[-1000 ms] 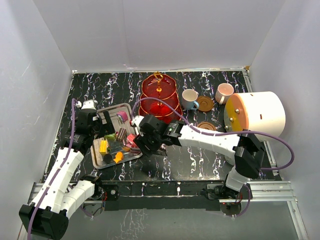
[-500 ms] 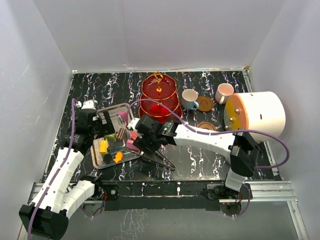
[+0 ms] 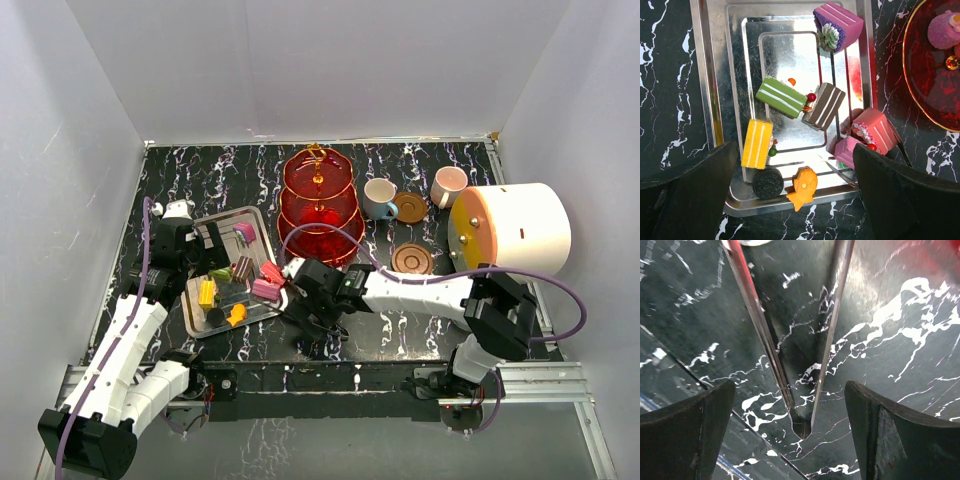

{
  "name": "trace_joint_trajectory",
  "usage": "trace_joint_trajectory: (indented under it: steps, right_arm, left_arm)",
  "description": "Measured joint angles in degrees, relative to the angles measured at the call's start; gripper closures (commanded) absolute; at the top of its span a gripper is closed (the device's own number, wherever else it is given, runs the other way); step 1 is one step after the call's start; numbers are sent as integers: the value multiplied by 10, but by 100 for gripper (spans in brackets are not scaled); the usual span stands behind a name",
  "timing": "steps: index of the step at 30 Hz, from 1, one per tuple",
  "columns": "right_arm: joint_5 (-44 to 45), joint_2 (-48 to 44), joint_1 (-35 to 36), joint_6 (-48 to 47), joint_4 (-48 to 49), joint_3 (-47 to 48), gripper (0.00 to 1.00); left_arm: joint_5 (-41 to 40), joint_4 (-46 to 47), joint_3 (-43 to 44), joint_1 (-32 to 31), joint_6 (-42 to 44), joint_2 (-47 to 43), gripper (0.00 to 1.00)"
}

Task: Serve the afternoon tea
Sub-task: Pick up the desert from the tray.

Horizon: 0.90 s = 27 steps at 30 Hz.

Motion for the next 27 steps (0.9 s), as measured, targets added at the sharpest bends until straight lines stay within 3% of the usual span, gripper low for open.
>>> trace_joint_trajectory:
  steps: [2,6,12,16,21,27]
  right_arm:
    - [5,-6,-1,14,29,-39,2]
    - [9,-7,-1,13,89,-90,2]
    - [20,17,-1,-16,145,-87,9]
    - [37,85,-1,-20,142,-24,21]
    - [43,102,0,-5,141,-6,48]
    - [56,85,1,9,104,-4,54]
  left_arm:
    - [0,0,0,0,0,0,1]
    - [0,0,0,0,0,1,1]
    - [0,-1,0,0,0,3,1]
    - [0,-2,0,0,0,3,1]
    - [-3,-2,0,0,0,3,1]
    - [-3,-2,0,0,0,3,1]
